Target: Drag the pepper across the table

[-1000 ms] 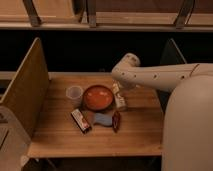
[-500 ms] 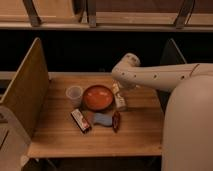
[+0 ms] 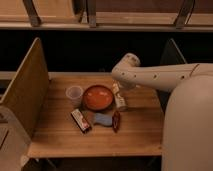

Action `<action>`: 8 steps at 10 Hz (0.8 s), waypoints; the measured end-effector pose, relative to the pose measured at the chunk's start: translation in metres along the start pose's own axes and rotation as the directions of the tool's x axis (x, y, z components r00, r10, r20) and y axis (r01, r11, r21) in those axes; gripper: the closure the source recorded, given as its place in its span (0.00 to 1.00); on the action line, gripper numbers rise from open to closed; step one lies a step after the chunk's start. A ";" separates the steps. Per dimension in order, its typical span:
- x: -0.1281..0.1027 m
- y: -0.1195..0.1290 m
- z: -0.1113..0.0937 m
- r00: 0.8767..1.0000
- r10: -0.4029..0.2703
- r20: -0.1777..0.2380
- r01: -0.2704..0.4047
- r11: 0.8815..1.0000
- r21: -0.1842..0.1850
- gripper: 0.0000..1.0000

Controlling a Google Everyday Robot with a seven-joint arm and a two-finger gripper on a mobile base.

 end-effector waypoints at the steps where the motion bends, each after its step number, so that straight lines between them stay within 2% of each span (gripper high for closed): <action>1: 0.000 0.000 0.000 1.000 0.000 0.000 0.000 1.000 0.000 0.20; 3: -0.001 0.002 0.001 1.000 0.008 0.007 -0.008 1.000 -0.016 0.20; 4: -0.002 0.008 0.004 1.000 0.024 0.017 -0.023 0.998 -0.052 0.20; 5: 0.000 0.021 0.005 0.997 0.060 0.039 -0.055 0.992 -0.117 0.20; 6: 0.004 0.030 0.003 0.994 0.091 0.057 -0.080 0.983 -0.166 0.20; 7: 0.017 0.037 0.000 0.989 0.131 0.072 -0.112 0.968 -0.222 0.20; 8: 0.035 0.036 -0.003 0.983 0.167 0.079 -0.143 0.958 -0.250 0.20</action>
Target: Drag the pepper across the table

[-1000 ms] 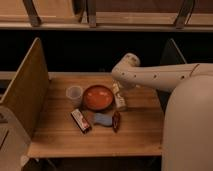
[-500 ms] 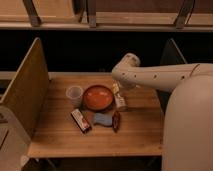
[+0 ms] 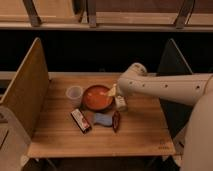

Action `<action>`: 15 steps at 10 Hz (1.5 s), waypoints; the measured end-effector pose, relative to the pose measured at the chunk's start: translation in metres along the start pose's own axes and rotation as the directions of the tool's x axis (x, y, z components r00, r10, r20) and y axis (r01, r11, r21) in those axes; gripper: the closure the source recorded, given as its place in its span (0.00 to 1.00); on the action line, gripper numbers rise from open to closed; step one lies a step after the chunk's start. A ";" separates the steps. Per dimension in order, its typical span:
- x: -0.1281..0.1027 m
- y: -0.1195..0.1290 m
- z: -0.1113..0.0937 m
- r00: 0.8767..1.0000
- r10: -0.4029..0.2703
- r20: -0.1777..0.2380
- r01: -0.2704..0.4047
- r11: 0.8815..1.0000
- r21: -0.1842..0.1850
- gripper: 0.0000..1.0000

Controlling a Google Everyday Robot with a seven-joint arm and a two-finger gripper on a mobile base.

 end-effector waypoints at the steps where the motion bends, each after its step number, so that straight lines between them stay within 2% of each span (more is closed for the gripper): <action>1: 0.024 -0.009 -0.008 1.000 0.027 0.006 -0.027 1.000 -0.001 0.20; 3: 0.058 -0.028 -0.017 0.999 0.052 -0.006 -0.052 0.998 0.024 0.20; 4: 0.067 -0.032 -0.019 0.998 0.057 -0.010 -0.056 0.998 0.028 0.20; 6: 0.066 -0.028 -0.018 0.999 0.052 -0.011 -0.051 0.998 0.025 0.20; 8: 0.075 -0.023 -0.007 0.998 0.051 -0.049 -0.050 0.999 0.019 0.20; 10: 0.095 -0.012 0.014 0.990 0.069 -0.123 -0.071 0.997 -0.007 0.20; 11: 0.100 -0.015 0.021 0.987 0.079 -0.142 -0.081 0.997 -0.010 0.20; 15: 0.103 -0.015 0.043 0.977 0.102 -0.188 -0.110 0.994 -0.028 0.20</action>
